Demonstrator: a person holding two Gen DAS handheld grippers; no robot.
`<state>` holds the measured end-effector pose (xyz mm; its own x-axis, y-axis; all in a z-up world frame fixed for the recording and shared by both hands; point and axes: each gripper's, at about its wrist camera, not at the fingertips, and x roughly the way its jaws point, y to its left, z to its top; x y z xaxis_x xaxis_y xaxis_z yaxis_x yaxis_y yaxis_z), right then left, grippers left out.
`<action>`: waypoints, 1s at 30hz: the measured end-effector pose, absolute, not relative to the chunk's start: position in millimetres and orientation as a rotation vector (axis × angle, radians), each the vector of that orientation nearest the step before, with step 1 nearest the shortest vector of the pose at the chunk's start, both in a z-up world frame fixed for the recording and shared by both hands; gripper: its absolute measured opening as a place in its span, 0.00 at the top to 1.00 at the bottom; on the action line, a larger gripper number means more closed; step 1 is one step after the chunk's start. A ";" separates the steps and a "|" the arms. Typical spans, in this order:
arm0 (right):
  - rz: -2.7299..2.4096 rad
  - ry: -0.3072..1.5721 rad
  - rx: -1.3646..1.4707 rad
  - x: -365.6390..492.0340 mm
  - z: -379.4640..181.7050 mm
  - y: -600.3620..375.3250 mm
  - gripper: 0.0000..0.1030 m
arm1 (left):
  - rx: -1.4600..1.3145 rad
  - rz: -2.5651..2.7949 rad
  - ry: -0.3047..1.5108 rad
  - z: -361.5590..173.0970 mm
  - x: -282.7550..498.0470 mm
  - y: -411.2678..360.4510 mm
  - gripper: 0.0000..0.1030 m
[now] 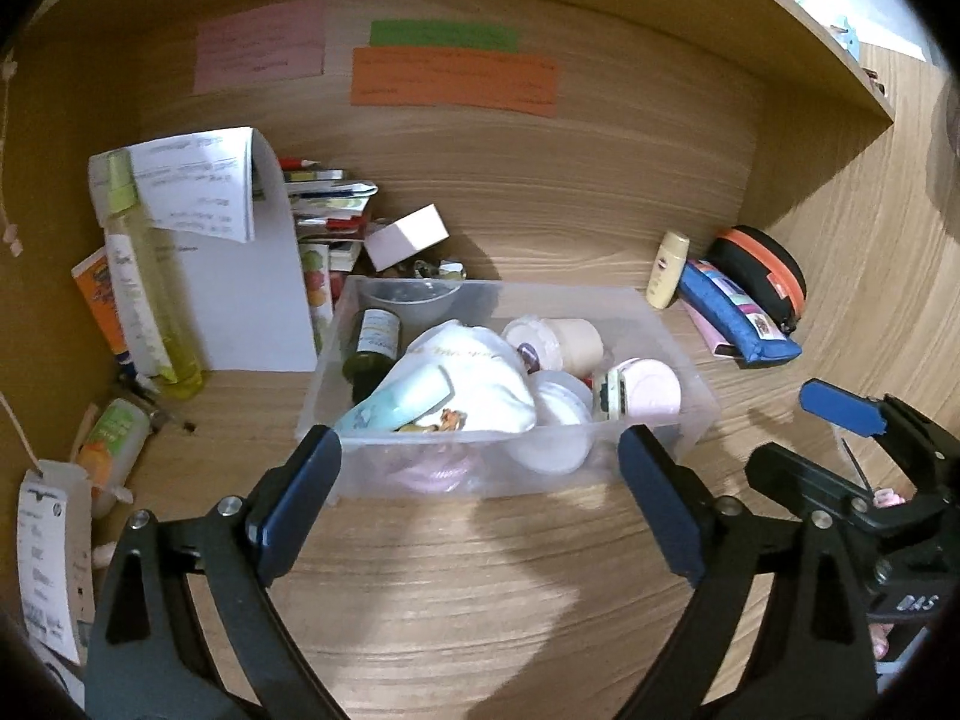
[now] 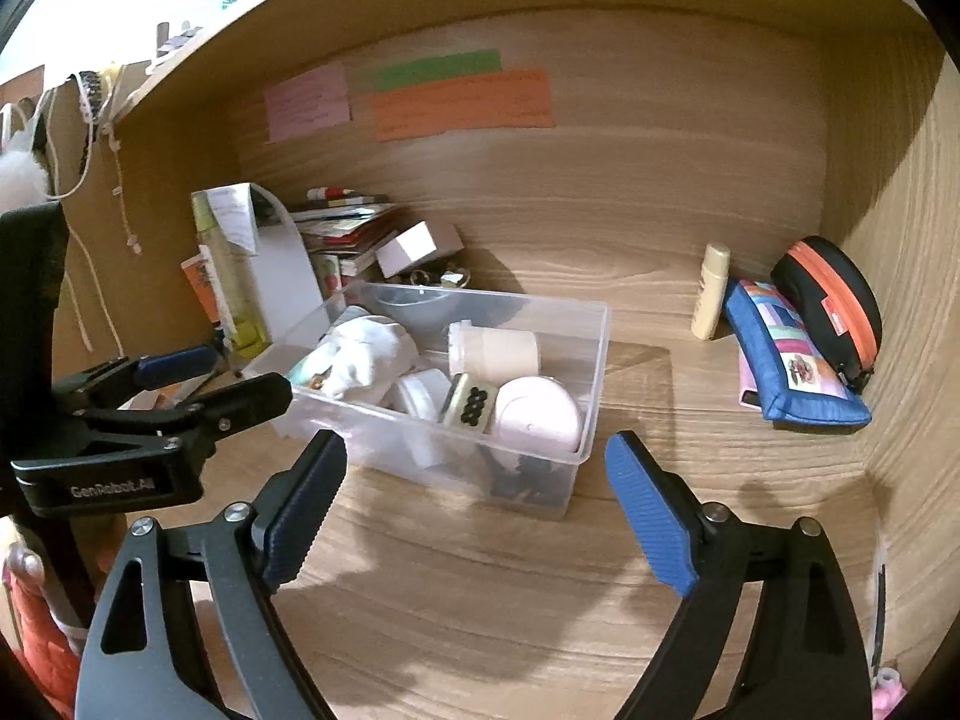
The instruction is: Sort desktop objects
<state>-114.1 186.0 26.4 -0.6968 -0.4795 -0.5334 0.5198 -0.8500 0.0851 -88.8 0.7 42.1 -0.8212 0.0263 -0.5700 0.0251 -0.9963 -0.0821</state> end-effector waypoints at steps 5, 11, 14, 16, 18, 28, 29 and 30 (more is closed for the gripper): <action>-2.485 0.116 0.711 -105.0 26.6 184.4 0.06 | -0.911 3.022 -0.126 39.9 -82.5 4.3 0.07; -2.474 0.126 0.711 -104.7 24.4 181.7 0.05 | -0.929 3.027 -0.108 36.6 -85.3 5.5 0.06; -2.473 0.122 0.716 -105.6 23.6 182.3 0.05 | -0.938 3.024 -0.119 35.8 -86.8 4.4 0.06; -2.472 0.116 0.723 -106.8 22.6 183.4 0.05 | -0.944 3.024 -0.115 34.1 -87.6 4.7 0.06; -2.471 0.109 0.729 -107.8 21.6 183.8 0.05 | -0.961 3.021 -0.113 31.4 -89.7 5.2 0.06; -2.470 0.091 0.747 -111.2 18.8 185.6 0.05 | -0.983 3.013 -0.122 26.1 -92.5 4.3 0.06; -2.469 0.094 0.747 -111.4 18.5 185.6 0.05 | -0.984 3.013 -0.122 26.0 -92.6 4.1 0.06; -2.470 0.093 0.748 -111.8 18.4 185.6 0.05 | -0.984 3.011 -0.122 26.1 -92.7 3.8 0.06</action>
